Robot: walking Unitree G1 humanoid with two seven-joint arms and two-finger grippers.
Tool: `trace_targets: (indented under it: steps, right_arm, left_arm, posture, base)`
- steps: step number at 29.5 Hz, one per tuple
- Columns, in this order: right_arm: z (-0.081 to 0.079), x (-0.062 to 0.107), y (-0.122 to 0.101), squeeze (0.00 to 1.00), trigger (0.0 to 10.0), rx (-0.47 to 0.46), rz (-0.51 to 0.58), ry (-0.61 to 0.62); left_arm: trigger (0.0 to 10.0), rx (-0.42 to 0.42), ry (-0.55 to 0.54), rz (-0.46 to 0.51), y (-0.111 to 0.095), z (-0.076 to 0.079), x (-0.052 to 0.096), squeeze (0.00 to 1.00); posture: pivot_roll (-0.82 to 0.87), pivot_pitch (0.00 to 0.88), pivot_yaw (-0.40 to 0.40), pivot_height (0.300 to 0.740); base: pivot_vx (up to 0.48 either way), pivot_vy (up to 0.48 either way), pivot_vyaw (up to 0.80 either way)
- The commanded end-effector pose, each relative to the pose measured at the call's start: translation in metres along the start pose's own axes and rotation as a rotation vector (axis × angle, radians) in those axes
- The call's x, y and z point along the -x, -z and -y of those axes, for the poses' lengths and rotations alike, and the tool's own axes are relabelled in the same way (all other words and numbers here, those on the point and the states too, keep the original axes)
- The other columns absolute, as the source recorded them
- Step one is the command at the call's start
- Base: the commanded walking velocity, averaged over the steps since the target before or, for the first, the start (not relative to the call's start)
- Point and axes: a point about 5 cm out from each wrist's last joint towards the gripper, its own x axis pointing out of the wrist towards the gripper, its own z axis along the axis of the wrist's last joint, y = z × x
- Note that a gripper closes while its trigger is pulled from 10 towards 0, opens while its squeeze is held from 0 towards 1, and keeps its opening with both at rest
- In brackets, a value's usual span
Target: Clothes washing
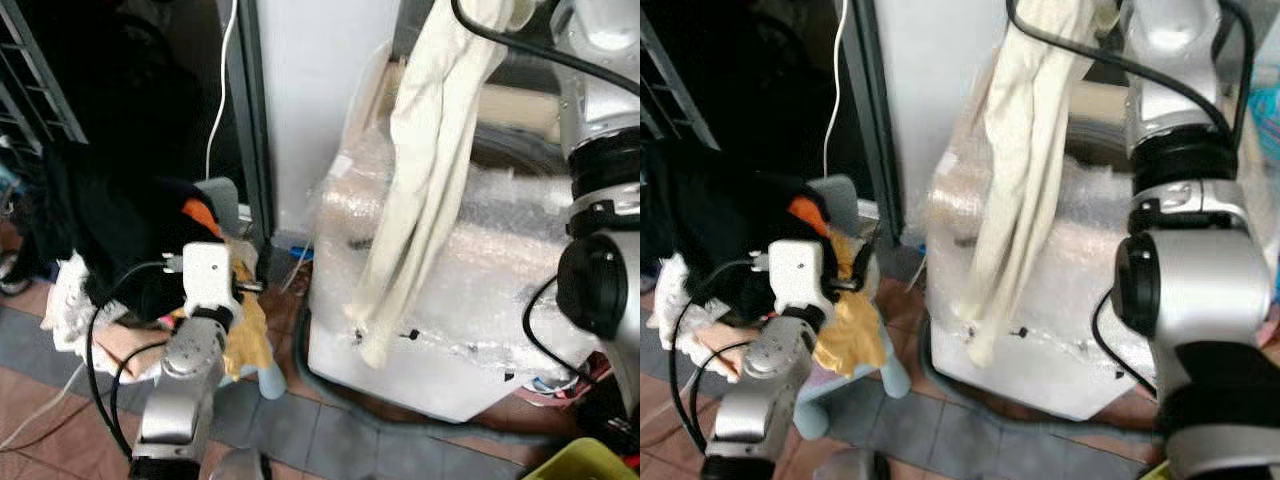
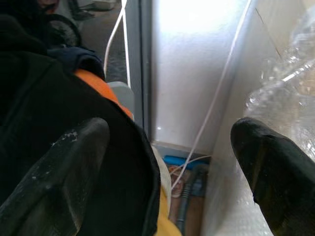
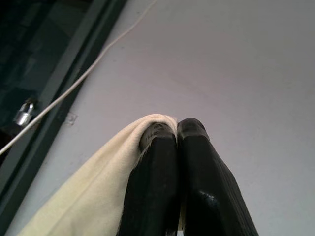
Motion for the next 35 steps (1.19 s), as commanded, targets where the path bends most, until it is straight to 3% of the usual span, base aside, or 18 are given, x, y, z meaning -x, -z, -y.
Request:
trace_targets:
  steps: [1,4,8,11,12,14,15,16,20,22,24,25,26,27,28,29,30,35]
  right_arm:
    - [0.033,0.007,0.011,0.0,10.0,-0.032,-0.058,0.122]
    - [0.034,0.012,0.024,0.0,10.0,-0.018,-0.109,0.117]
    - [0.015,0.036,0.071,0.0,10.0,-0.013,-0.289,0.032]
    - [-0.012,0.073,0.125,0.0,10.0,-0.093,-0.535,-0.072]
    - [-0.024,0.097,0.149,0.0,10.0,-0.135,-0.652,-0.117]
    - [-0.032,0.114,0.163,0.0,10.0,-0.173,-0.71,-0.141]
    - [-0.034,0.12,0.167,0.25,10.0,-0.19,-0.715,-0.153]
    - [-0.037,0.127,0.169,1.0,10.0,-0.227,-0.697,-0.171]
    - [-0.038,0.135,0.169,1.0,10.0,-0.196,-0.681,-0.19]
    - [-0.041,0.135,0.153,1.0,10.0,-0.185,-0.548,-0.255]
    - [-0.043,0.135,0.143,1.0,10.0,-0.237,-0.484,-0.263]
    - [-0.045,0.138,0.136,1.0,10.0,-0.306,-0.452,-0.277]
    - [-0.045,0.138,0.136,1.0,10.0,-0.306,-0.452,-0.277]
    - [-0.05,0.147,0.125,1.0,10.0,-0.394,-0.405,-0.346]
    - [-0.056,0.157,0.12,1.0,10.0,-0.43,-0.387,-0.427]
    - [-0.056,0.157,0.12,1.0,10.0,-0.43,-0.387,-0.427]
    - [-0.065,0.173,0.117,1.0,10.0,-0.458,-0.401,-0.525]
    - [-0.081,0.209,0.128,1.0,10.0,-0.391,-0.512,-0.691]
  left_arm:
    - [10.0,0.009,0.007,0.005,-0.001,0.007,0.0,0.0]
    - [10.0,0.016,-0.005,0.004,0.0,0.006,0.001,0.0]
    - [10.0,0.02,-0.014,-0.007,0.002,0.005,0.002,0.0]
    - [10.0,0.018,-0.015,-0.016,0.003,0.005,0.003,0.0]
    - [10.0,0.014,-0.009,-0.019,0.003,0.005,0.003,0.0]
    - [10.0,0.009,-0.003,-0.021,0.004,0.006,0.003,0.0]
    - [10.0,0.006,-0.001,-0.022,0.004,0.006,0.002,0.0]
    - [10.0,0.002,0.001,-0.021,0.003,0.006,0.002,0.0]
    - [10.0,-0.002,0.003,-0.021,0.003,0.006,0.001,0.0]
    - [10.0,-0.005,0.004,-0.023,0.004,0.006,0.001,0.0]
    - [10.0,-0.006,0.003,-0.024,0.004,0.005,0.002,0.0]
    - [10.0,-0.006,0.001,-0.025,0.004,0.005,0.002,0.0]
    - [10.0,-0.006,0.001,-0.025,0.004,0.005,0.002,0.0]
    - [10.0,-0.006,-0.003,-0.027,0.004,0.004,0.002,0.0]
    - [10.0,-0.006,-0.004,-0.028,0.004,0.003,0.003,0.0]
    - [10.0,-0.006,-0.004,-0.028,0.004,0.003,0.003,0.0]
    - [10.0,-0.007,-0.003,-0.029,0.005,0.003,0.003,0.0]
    - [10.0,-0.01,0.005,-0.035,0.005,0.003,0.003,0.0]
  posture:
    - [-0.03,0.0,-0.034,0.74]
    - [-0.03,0.0,-0.037,0.74]
    - [-0.03,0.0,-0.037,0.74]
    - [-0.03,0.0,-0.027,0.74]
    - [-0.03,0.0,-0.025,0.74]
    - [-0.04,0.0,-0.019,0.74]
    - [-0.04,0.0,-0.019,0.74]
    - [-0.04,0.0,-0.014,0.74]
    - [-0.04,0.0,-0.013,0.74]
    - [-0.04,0.0,-0.016,0.74]
    - [-0.04,0.0,-0.016,0.74]
    - [-0.04,0.0,-0.016,0.74]
    - [-0.04,0.0,-0.016,0.74]
    - [-0.04,0.0,-0.015,0.74]
    - [-0.04,0.0,-0.013,0.74]
    - [-0.04,0.0,-0.013,0.74]
    - [-0.04,0.0,-0.01,0.74]
    - [-0.04,0.0,-0.006,0.74]
  base:
    - [0.0,0.0,0.0]
    - [0.0,0.0,0.0]
    - [0.0,0.0,0.0]
    - [0.0,0.0,0.0]
    - [0.0,0.0,0.0]
    - [0.0,0.0,0.0]
    - [0.0,0.0,0.0]
    - [0.0,0.0,0.0]
    - [0.0,0.0,0.0]
    - [0.0,0.0,0.0]
    - [0.0,0.0,0.0]
    - [0.0,0.0,0.0]
    - [0.0,0.0,0.0]
    - [0.0,0.0,0.0]
    - [0.0,0.0,0.0]
    - [0.0,0.0,0.0]
    - [0.0,0.0,0.0]
    - [0.0,0.0,0.0]
